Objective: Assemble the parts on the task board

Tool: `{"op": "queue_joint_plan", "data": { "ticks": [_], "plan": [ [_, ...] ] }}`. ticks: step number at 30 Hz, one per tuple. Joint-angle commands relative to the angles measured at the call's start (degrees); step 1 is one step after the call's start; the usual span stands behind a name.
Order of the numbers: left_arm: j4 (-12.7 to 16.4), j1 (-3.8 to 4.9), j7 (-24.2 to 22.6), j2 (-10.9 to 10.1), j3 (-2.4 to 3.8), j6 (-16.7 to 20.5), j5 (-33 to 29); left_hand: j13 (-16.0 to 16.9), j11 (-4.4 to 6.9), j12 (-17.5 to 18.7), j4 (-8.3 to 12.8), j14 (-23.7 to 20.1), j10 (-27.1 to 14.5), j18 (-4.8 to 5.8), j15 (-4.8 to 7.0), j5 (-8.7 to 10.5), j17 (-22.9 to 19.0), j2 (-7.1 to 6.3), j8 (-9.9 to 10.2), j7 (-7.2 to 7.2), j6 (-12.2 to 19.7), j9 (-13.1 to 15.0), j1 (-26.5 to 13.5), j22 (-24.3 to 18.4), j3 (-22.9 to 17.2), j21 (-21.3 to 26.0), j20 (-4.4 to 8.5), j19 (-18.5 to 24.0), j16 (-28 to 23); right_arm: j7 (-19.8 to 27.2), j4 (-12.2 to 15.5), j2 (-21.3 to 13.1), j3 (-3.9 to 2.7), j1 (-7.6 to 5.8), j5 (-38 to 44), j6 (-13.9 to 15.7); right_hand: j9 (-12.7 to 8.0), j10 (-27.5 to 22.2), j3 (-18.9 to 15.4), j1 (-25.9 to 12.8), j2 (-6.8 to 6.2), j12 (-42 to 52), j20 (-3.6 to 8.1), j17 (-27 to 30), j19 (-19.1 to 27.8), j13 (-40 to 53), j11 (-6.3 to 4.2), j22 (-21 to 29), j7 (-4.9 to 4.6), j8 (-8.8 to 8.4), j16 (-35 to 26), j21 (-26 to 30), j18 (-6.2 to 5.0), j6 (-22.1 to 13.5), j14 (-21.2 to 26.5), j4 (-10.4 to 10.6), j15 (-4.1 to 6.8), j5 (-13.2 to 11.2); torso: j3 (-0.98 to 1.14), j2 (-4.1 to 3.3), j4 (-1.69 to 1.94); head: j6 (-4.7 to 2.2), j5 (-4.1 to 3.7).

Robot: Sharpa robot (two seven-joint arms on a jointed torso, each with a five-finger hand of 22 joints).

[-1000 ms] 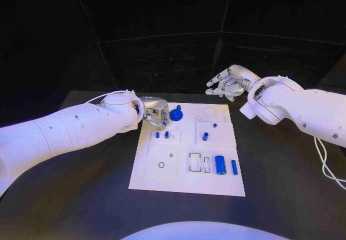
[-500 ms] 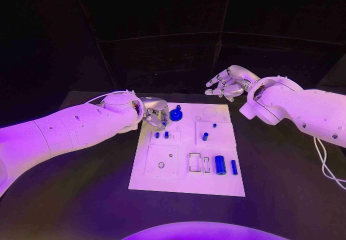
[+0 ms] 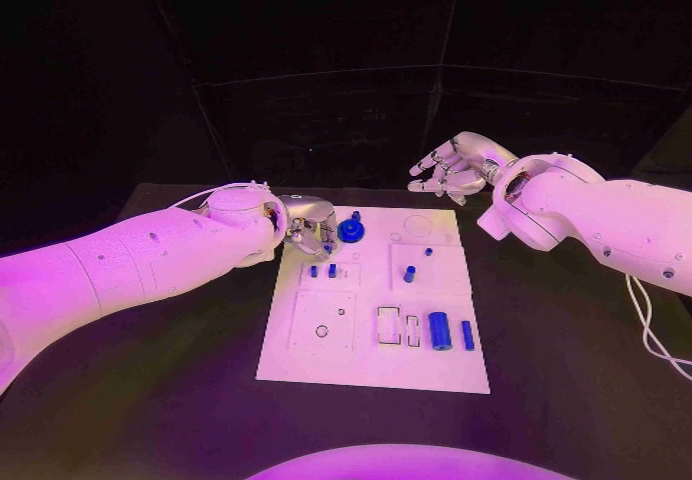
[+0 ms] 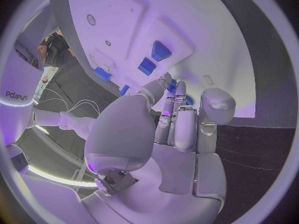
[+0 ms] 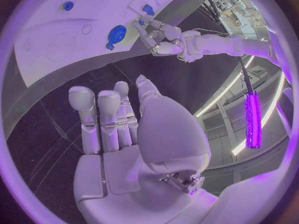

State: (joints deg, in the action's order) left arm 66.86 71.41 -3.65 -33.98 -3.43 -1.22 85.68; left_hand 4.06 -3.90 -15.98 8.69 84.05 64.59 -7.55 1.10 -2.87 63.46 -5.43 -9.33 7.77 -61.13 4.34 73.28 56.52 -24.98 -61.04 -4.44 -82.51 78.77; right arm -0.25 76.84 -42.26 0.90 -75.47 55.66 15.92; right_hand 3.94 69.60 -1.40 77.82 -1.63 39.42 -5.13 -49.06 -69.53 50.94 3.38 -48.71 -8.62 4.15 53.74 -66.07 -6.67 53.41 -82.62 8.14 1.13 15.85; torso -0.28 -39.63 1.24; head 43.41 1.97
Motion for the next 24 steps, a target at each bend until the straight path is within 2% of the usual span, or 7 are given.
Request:
{"op": "queue_joint_plan", "data": {
  "ticks": [1,9,16,24],
  "plan": [
    [-0.04,0.10,0.41,0.10,0.03,0.05,-0.24,-0.07,-0.17,0.22,0.03,1.31,-0.25,0.74,-0.15,-0.05,-0.10,0.10,0.22,0.23,0.35,-0.06,-0.25,-0.05,0.42,-0.22,-0.11,0.32,0.05,0.18,0.20,-0.05,-0.05,-0.11,0.13,-0.32,0.03,-0.28,0.00,0.47,0.24,-0.16,0.05,0.08,-0.18,0.00,-0.02,0.06,-0.03,0.00,-0.19,0.24,-1.14,-0.45,-0.31,0.16,0.01,0.34,-0.01,-0.01,0.10,0.02,-0.04],
    [-0.19,0.11,0.52,0.19,-0.07,-0.39,-0.25,-0.16,-0.43,0.77,-0.02,1.22,-1.02,0.74,-0.34,-0.03,-0.43,-0.03,0.41,0.36,0.36,-0.09,-0.46,-0.14,0.75,-0.07,-0.24,0.42,-0.06,0.22,0.26,-0.13,-0.05,-0.12,0.13,-0.27,0.03,-0.31,-0.02,0.45,0.23,-0.20,0.05,0.11,-0.17,-0.04,-0.01,0.09,-0.03,0.01,-0.24,0.27,-1.15,-0.43,-0.31,0.18,0.00,0.32,0.00,0.00,0.07,0.17,-0.05],
    [0.13,0.14,0.33,0.18,-0.75,-0.40,-0.25,-0.14,-0.41,0.79,0.00,1.23,-1.00,0.74,-0.36,-0.05,-0.40,0.04,0.42,0.33,0.31,-0.09,-0.40,-0.14,0.77,-0.06,-0.26,0.43,-0.04,0.24,0.18,-0.05,-0.05,-0.12,0.13,-0.31,0.04,-0.31,-0.04,0.43,0.22,-0.19,0.05,0.15,-0.15,-0.03,-0.01,0.16,-0.03,0.03,-0.28,0.31,-1.16,-0.40,-0.30,0.20,0.00,0.31,0.00,-0.03,0.12,0.20,-0.06],
    [0.17,0.15,0.25,0.19,-0.92,-0.32,-0.25,-0.11,-0.37,0.76,0.02,1.22,-0.89,0.73,-0.36,-0.05,-0.41,0.12,0.41,0.31,0.24,-0.08,-0.33,-0.15,0.76,-0.04,-0.27,0.45,-0.03,0.24,0.06,-0.02,-0.05,-0.11,0.13,-0.34,0.04,-0.31,-0.04,0.43,0.22,-0.19,0.05,0.15,-0.15,-0.03,-0.01,0.16,-0.03,0.03,-0.28,0.31,-1.16,-0.40,-0.30,0.20,0.00,0.31,-0.04,-0.02,0.09,0.15,-0.04]
  ]
}}
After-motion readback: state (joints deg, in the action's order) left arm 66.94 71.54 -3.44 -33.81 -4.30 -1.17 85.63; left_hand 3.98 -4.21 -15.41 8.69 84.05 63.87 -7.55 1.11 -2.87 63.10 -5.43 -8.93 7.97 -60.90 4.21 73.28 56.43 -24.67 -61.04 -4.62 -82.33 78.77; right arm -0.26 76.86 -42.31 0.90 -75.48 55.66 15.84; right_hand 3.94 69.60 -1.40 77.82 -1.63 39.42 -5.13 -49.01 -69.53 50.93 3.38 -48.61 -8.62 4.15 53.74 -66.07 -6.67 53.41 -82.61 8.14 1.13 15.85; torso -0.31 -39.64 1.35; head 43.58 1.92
